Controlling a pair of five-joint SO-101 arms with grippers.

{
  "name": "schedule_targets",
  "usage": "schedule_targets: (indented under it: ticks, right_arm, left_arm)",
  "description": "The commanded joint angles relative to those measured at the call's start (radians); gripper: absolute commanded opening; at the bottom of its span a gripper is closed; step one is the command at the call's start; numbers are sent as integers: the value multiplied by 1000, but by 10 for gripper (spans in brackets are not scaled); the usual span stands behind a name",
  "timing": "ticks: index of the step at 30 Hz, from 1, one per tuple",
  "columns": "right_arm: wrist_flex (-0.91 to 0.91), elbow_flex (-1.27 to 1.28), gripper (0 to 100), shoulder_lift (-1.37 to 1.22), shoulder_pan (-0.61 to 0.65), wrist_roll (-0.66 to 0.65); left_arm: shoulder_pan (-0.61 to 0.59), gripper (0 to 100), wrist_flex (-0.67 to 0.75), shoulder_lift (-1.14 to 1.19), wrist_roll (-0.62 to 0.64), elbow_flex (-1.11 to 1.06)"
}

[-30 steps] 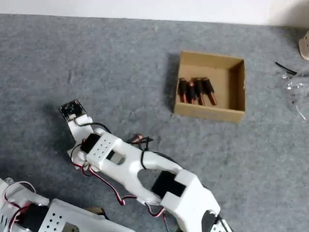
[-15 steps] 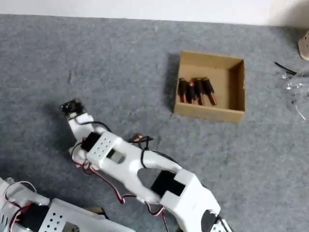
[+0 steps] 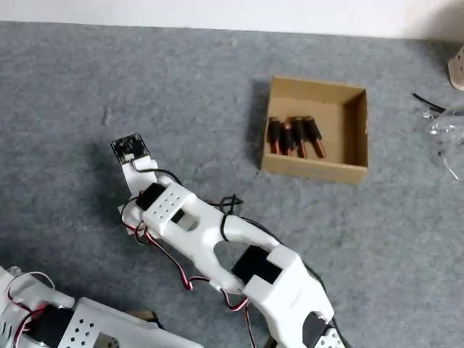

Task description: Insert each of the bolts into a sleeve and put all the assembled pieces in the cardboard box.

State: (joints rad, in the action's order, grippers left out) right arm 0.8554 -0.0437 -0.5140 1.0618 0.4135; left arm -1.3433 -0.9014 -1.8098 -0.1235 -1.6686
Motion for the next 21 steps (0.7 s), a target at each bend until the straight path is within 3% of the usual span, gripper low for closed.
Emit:
schedule_targets:
  ticks: [1,9,21]
  right_arm:
    - [74,-61,5,30,-8,11]
    - [150,-84,5,248,-93,3]
    - [136,208,5,885,-423,2]
  left_arm:
    - [-8,7,-2,-16,-3,33]
    - [-8,7,-2,-16,-3,31]
    - [-7,7,3,-16,-3,5]
